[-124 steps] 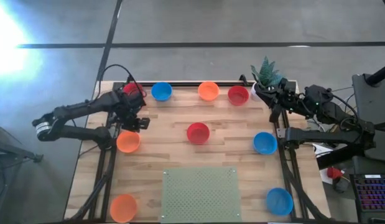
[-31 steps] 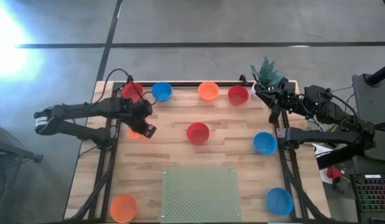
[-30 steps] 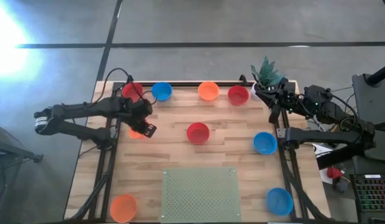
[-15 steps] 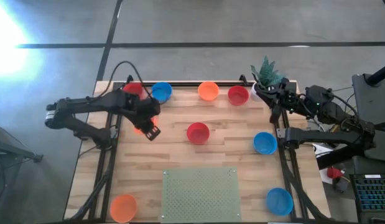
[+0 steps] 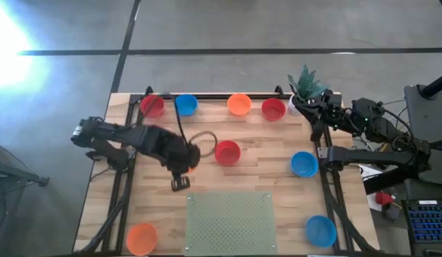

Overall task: Pick & Place Mini bowls
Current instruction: Put the middle orange bowl on the shelf, then put the bottom red bowl on the shelf

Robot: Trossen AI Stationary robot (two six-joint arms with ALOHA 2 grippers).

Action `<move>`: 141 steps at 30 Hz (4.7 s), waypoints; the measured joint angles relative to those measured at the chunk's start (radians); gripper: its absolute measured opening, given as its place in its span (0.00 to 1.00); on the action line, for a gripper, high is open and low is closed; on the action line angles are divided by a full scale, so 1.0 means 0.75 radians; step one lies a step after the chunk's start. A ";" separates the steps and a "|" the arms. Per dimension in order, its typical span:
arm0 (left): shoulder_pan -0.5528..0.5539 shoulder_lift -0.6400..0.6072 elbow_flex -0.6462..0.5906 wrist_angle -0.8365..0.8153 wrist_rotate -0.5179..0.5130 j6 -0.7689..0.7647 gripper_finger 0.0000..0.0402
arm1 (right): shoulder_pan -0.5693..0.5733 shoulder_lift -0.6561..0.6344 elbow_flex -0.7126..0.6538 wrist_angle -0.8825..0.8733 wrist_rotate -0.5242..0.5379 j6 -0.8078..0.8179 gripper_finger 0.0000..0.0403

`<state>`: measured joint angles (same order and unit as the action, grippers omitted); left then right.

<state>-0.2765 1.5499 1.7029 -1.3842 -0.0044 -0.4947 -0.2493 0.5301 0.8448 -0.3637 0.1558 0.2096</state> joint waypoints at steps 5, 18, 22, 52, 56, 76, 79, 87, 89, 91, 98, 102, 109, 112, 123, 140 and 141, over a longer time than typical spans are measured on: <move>-0.126 0.071 0.045 -0.001 -0.018 -0.008 0.00 | 0.000 0.000 0.000 -0.001 -0.004 0.000 0.02; -0.276 0.128 0.088 0.017 -0.023 -0.077 0.00 | 0.001 0.000 0.000 -0.083 -0.013 0.000 0.02; -0.302 0.128 0.088 0.027 -0.023 -0.062 0.00 | 0.001 0.000 0.000 -0.092 -0.013 0.001 0.02; -0.529 0.244 0.087 0.451 -0.022 0.001 0.00 | 0.001 0.000 0.000 -0.091 -0.143 0.025 0.02; -0.535 0.263 0.087 0.481 -0.018 0.000 0.00 | 0.001 0.001 0.000 -0.091 -0.143 0.025 0.02; -0.536 0.319 0.086 0.577 0.053 -0.013 0.00 | 0.001 0.000 0.000 -0.100 -0.150 0.025 0.02; -0.536 0.319 0.085 0.580 0.055 -0.013 0.02 | 0.001 0.000 0.000 -0.100 -0.150 0.025 0.02; -0.536 0.323 0.081 0.588 0.061 0.000 0.05 | 0.001 0.000 0.000 -0.100 -0.151 0.025 0.02; -0.536 0.323 0.080 0.587 0.061 -0.001 0.06 | 0.001 0.000 0.000 -0.100 -0.151 0.025 0.02; -0.536 0.323 0.080 0.587 0.060 -0.004 0.06 | 0.001 0.000 0.000 -0.100 -0.152 0.025 0.02; -0.536 0.321 0.105 0.575 0.058 -0.005 0.01 | 0.001 0.000 0.000 -0.102 -0.152 0.025 0.02; -0.536 0.321 0.130 0.514 0.063 -0.005 0.01 | 0.001 0.000 0.000 -0.127 -0.152 0.025 0.02; -0.536 0.324 0.125 0.494 0.092 -0.004 0.00 | 0.001 0.000 0.000 -0.149 -0.152 0.025 0.02; -0.536 0.324 0.125 0.493 0.097 -0.004 0.00 | 0.001 0.000 0.000 -0.149 -0.152 0.025 0.02; -0.535 0.328 0.122 0.495 0.103 -0.057 0.07 | 0.001 0.000 0.000 -0.149 -0.151 0.025 0.02; -0.535 0.328 0.122 0.567 0.101 -0.110 0.13 | 0.001 0.000 0.000 -0.148 -0.151 0.025 0.02; -0.535 0.328 0.122 0.567 0.101 -0.114 0.13 | 0.001 0.000 0.000 -0.148 -0.151 0.025 0.02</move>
<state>-0.6777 1.7962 1.7947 -0.9592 0.0715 -0.5805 -0.2489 0.5301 0.8448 -0.4744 0.0425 0.2283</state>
